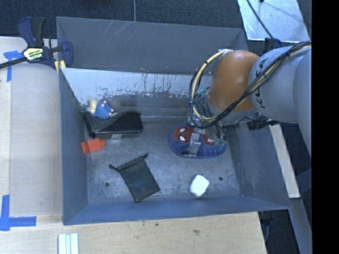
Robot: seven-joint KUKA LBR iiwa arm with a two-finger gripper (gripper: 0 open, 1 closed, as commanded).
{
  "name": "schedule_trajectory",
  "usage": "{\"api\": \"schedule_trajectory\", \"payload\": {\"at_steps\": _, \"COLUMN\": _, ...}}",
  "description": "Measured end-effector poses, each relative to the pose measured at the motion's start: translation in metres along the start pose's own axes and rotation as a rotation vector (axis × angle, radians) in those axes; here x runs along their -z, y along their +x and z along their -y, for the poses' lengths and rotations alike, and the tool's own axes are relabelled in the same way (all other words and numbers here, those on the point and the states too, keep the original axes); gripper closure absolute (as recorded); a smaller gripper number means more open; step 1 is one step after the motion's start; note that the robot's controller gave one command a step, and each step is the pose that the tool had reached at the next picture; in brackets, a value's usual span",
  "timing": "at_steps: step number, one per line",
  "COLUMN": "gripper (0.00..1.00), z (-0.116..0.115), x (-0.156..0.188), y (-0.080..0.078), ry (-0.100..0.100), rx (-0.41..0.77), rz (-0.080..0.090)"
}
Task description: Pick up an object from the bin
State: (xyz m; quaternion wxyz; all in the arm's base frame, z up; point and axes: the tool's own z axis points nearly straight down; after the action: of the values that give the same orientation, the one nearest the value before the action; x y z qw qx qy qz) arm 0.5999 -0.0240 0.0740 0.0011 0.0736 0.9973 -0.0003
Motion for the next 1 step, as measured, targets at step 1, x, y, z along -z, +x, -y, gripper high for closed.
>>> {"api": "schedule_trajectory", "payload": {"at_steps": 1, "gripper": 1.0, "z": 0.0285, "x": 0.1115, "y": 0.0383, "ry": 0.0, "rx": 0.01, "rz": 0.008}}
